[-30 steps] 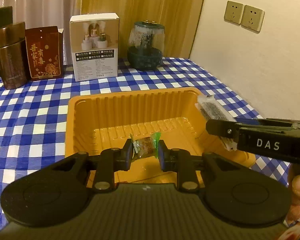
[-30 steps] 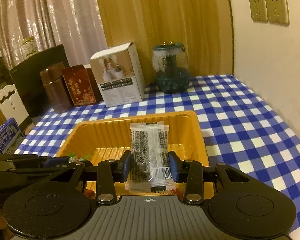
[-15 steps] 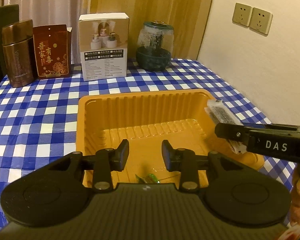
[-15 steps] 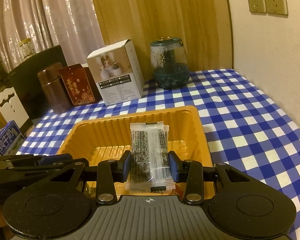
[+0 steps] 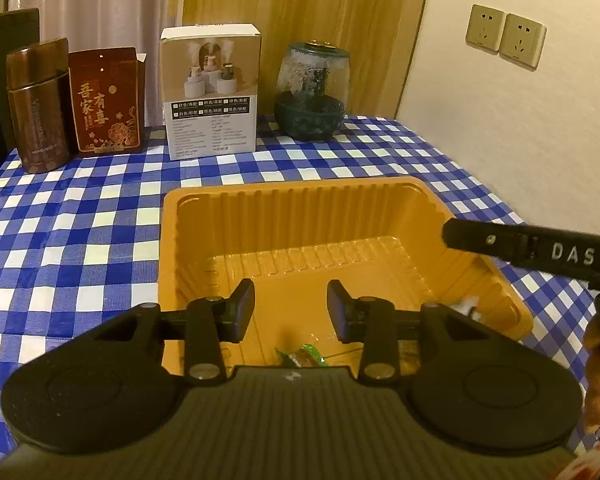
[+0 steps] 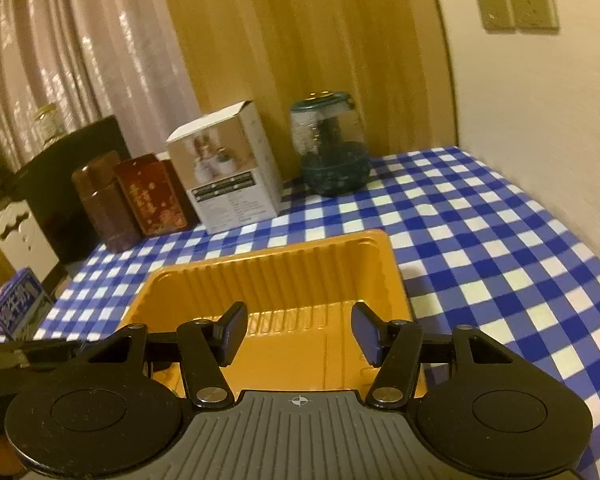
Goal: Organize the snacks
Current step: 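Withdraw both tools from the tray back toward the snack pile, then grasp the long dark snack packet with the right tool while the left tool approaches the yellow candy, then close the left tool on the yellow-wrapped candy while the right tool holds the dark packet, then carry both snacks over the orange tray and open the left tool to drop the yellow candy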
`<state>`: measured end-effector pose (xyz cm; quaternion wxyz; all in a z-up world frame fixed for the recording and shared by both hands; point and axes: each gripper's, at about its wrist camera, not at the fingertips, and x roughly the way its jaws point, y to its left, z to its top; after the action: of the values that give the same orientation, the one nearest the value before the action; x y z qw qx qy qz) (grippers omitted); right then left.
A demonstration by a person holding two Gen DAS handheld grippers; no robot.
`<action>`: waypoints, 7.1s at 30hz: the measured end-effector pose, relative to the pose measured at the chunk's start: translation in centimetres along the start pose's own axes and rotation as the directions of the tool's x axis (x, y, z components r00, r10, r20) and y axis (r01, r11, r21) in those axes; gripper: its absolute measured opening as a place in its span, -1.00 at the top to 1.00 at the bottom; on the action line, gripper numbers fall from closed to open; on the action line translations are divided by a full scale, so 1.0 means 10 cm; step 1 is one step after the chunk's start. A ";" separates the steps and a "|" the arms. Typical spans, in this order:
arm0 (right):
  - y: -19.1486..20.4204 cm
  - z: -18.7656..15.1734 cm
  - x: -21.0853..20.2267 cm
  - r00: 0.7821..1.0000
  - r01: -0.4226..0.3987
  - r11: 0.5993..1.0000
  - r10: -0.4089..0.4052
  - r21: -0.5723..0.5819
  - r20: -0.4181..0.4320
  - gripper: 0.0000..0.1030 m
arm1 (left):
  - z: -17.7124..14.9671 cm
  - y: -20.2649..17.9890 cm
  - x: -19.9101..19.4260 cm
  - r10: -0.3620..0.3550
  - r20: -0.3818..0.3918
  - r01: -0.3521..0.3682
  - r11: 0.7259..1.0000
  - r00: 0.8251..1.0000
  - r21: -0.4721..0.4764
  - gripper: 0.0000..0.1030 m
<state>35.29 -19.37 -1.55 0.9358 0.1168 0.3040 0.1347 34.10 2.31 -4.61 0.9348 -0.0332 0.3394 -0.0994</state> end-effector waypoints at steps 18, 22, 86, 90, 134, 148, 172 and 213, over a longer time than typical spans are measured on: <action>-0.04 0.00 -0.32 0.995 0.031 0.999 -0.032 0.015 0.092 -0.13 | -0.05 -0.05 -0.29 -0.013 0.027 0.014 1.000 1.000 -0.028 0.21; 0.01 -0.05 -0.47 0.993 0.037 0.999 -0.037 -0.001 0.110 -0.13 | -0.11 -0.04 -0.45 -0.031 0.032 0.033 0.996 0.999 -0.086 0.20; 0.06 -1.10 -0.95 0.981 -0.012 0.998 0.022 0.055 -0.195 -0.13 | -1.43 -0.60 -0.69 -0.063 -0.152 0.080 0.991 0.986 0.104 0.25; 0.08 -1.11 -0.94 0.981 -0.011 0.999 0.018 0.037 -0.191 -0.13 | -1.43 -0.58 -0.70 -0.073 -0.154 0.088 0.992 0.985 0.093 0.41; 0.50 -1.23 -0.55 0.942 -0.113 0.939 -0.003 -0.325 -0.335 0.32 | -1.46 -0.27 -0.91 -0.008 -0.146 0.014 0.999 0.989 0.034 -0.21; 0.33 -1.28 -0.76 0.954 -0.038 0.976 -0.028 -0.214 -0.297 0.15 | -1.45 -0.33 -0.86 -0.057 -0.169 0.048 0.997 0.984 -0.057 0.04; 0.38 -1.32 -0.65 0.941 -0.073 0.968 -0.013 -0.240 -0.338 0.08 | -1.48 -0.38 -0.81 0.072 -0.136 -0.059 0.994 0.988 0.094 0.56; 0.55 -0.97 -0.96 0.981 -0.087 0.975 0.048 -0.205 -0.187 0.42 | -1.04 -0.50 -1.10 0.013 -0.051 -0.010 0.999 0.999 0.050 0.64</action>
<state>21.00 -16.03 -2.34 0.9064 0.0142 0.3672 0.2082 18.37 -0.21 -5.09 0.9269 -0.0053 0.3608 -0.1034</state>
